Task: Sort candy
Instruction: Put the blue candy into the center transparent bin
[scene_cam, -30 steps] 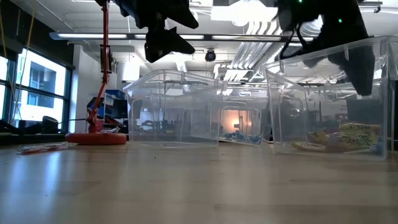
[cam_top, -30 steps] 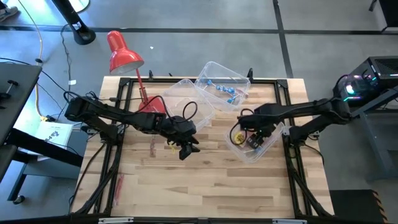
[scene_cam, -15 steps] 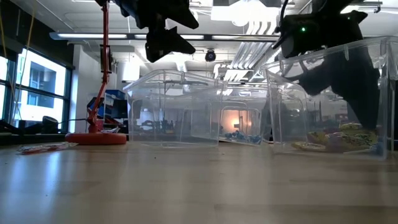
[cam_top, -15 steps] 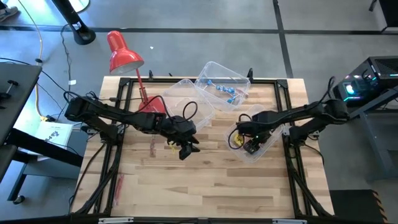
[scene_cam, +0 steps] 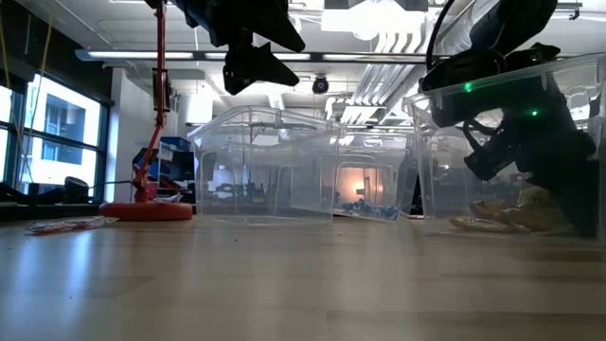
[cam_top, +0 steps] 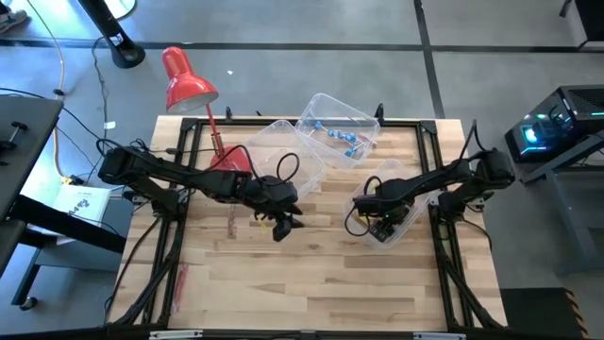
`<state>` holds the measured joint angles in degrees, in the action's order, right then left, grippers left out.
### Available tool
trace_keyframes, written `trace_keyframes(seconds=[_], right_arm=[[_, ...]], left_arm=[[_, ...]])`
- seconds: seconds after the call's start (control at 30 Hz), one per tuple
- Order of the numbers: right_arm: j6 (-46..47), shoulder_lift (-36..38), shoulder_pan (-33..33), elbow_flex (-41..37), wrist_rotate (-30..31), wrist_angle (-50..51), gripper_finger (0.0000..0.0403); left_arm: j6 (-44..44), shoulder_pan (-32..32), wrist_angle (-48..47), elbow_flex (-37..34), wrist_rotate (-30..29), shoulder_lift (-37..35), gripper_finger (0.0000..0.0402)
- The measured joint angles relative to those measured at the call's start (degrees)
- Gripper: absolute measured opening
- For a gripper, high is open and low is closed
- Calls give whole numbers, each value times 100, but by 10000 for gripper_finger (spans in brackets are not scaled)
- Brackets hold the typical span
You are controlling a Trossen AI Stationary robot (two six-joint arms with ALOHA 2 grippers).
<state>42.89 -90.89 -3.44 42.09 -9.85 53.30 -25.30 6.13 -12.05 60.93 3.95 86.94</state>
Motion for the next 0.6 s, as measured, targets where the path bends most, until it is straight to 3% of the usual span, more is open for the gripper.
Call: trace_keyframes(seconds=[0.13,0.33,0.6], right_arm=[[94,-162,0,6,-37,-39,189],[165,-44,-11,12,-57,58,57],[305,453,-9,199,-158,799,55]], left_arm=[[7,-104,-2,0,-24,0,207],[4,-261,-4,0,-16,0,207],[2,-449,-7,0,208,0,207]])
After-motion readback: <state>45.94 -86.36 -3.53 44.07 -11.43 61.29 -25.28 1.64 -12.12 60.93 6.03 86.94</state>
